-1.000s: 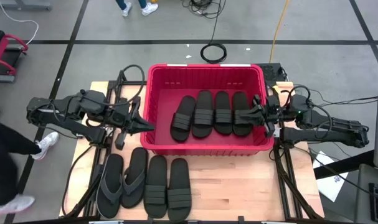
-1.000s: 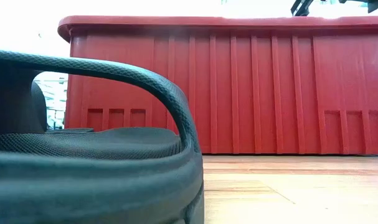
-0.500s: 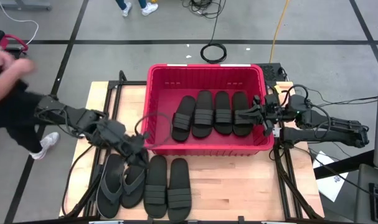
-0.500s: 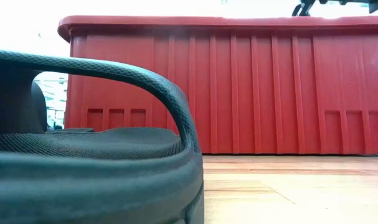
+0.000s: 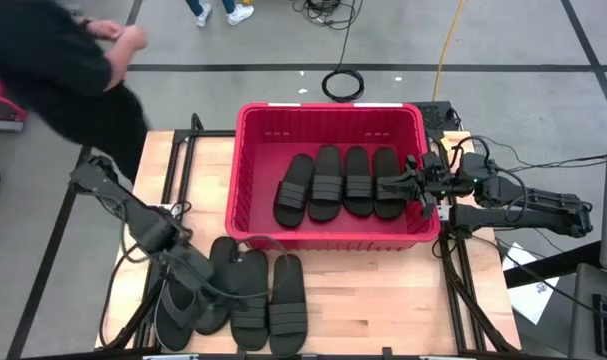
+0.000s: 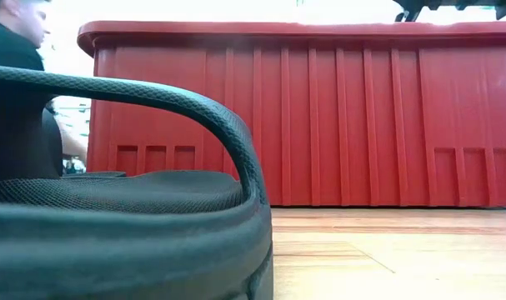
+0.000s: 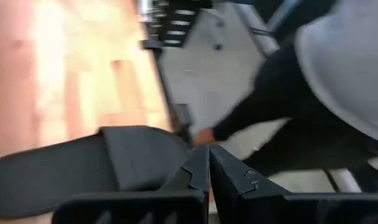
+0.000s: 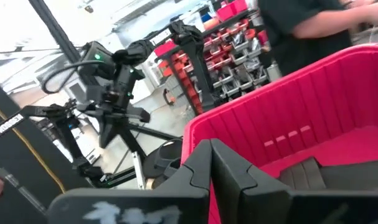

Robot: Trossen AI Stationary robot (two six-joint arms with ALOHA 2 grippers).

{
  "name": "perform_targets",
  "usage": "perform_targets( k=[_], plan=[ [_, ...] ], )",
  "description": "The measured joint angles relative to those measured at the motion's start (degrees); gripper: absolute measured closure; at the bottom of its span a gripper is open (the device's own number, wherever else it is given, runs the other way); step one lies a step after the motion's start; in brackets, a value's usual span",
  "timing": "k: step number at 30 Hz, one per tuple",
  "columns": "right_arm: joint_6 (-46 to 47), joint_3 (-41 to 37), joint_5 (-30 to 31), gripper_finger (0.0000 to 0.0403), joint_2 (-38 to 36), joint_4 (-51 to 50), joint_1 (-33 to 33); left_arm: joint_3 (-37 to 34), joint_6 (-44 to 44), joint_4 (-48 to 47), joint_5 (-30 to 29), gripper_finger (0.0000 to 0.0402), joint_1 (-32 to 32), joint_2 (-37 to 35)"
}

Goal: Pick and place slides into bin
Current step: Put the black slide into the red container

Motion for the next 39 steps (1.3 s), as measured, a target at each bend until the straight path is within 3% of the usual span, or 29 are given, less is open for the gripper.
perform_targets(
  k=[4,8,10,13,17,25,33,39],
  plan=[
    [-0.2,0.0,-4.5,0.0403,0.0,0.0,0.0,0.0,-5.0,3.6,-4.4,0.0373,2.2,5.5],
    [0.6,0.0,-8.3,0.0403,0.0,-0.1,0.0,0.0,-2.9,12.8,-4.7,0.0345,4.1,12.3],
    [0.7,0.0,-9.9,0.0403,0.0,0.0,0.0,0.0,-2.6,18.2,-2.9,0.0325,4.5,15.7],
    [1.7,0.0,-12.5,0.0403,0.0,0.0,0.0,0.0,-5.6,21.8,4.3,0.0291,6.3,20.0],
    [3.6,0.0,-14.5,0.0403,0.0,0.0,0.0,0.0,-8.8,19.1,8.8,0.0241,9.0,23.2],
    [6.1,0.0,-14.5,0.0403,0.0,0.0,0.0,0.0,-5.1,7.3,9.5,0.0166,11.5,24.1],
    [6.7,0.0,-14.4,0.0403,0.0,0.0,0.0,0.0,-3.9,2.2,17.1,0.0147,12.0,24.1],
    [6.6,0.0,-14.4,0.0403,0.0,0.0,0.0,-0.3,-1.9,1.3,16.3,0.0147,11.6,24.7]
  ],
)
